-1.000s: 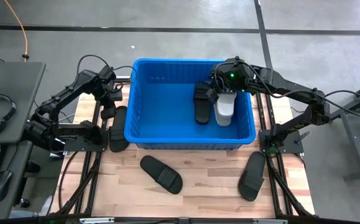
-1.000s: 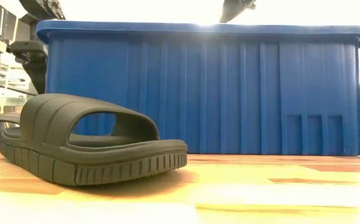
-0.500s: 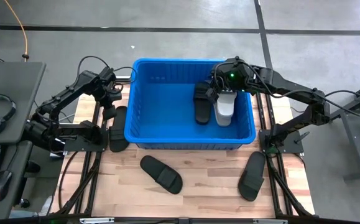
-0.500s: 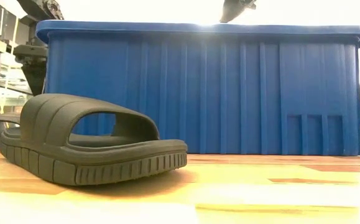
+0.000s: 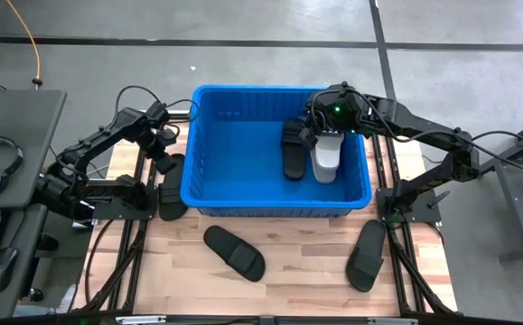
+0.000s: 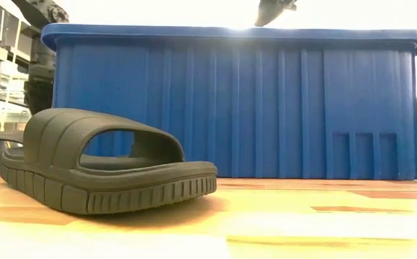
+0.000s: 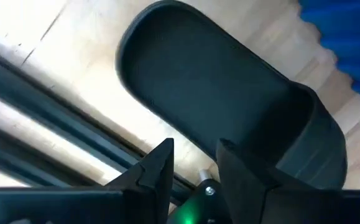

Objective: Pick and place slides into bin
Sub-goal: Put the left black slide into the blue bin

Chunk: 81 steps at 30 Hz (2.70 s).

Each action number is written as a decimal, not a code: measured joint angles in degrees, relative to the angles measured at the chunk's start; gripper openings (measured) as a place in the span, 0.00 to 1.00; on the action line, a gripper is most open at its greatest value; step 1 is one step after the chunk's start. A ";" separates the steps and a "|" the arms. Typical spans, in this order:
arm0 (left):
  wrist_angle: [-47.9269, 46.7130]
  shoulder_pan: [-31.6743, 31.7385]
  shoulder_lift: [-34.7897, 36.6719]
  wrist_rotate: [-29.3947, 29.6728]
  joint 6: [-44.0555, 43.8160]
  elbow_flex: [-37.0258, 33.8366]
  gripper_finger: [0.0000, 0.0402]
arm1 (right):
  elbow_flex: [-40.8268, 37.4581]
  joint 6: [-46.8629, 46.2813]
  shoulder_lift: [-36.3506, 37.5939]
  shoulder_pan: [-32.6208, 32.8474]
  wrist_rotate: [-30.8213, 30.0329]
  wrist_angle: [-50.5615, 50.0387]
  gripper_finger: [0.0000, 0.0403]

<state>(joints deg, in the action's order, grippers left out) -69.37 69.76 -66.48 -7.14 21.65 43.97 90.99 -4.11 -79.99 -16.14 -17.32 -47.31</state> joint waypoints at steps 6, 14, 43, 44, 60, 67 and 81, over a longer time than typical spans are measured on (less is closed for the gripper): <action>0.61 0.04 0.00 8.42 -5.76 0.00 0.28 | -0.01 0.01 0.00 0.01 0.02 0.00 0.26; 0.49 0.04 0.00 25.95 -15.28 0.00 0.28 | -0.01 0.03 0.00 0.01 0.04 0.00 0.26; -5.51 0.00 -0.07 27.80 -12.90 -1.77 0.28 | -0.01 2.09 0.00 0.00 -1.65 2.16 0.26; -4.87 0.00 -0.07 25.06 -11.50 -1.77 0.28 | -0.01 2.09 0.00 0.00 -1.64 2.16 0.26; -1.22 -0.02 -6.45 4.45 3.86 -1.73 0.28 | 0.00 1.57 0.00 0.00 -1.59 2.16 0.26; -1.04 -0.02 -8.92 -6.60 14.14 -1.73 0.28 | -0.01 1.09 0.00 0.01 -1.56 2.16 0.26; -3.55 -0.02 -9.00 -17.56 26.24 -1.57 0.28 | -0.01 1.06 0.00 -0.01 -1.56 2.16 0.26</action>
<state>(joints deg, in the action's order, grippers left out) -72.92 69.73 -75.47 -24.69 47.89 42.39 90.98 -3.05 -79.99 -16.14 -18.87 -45.15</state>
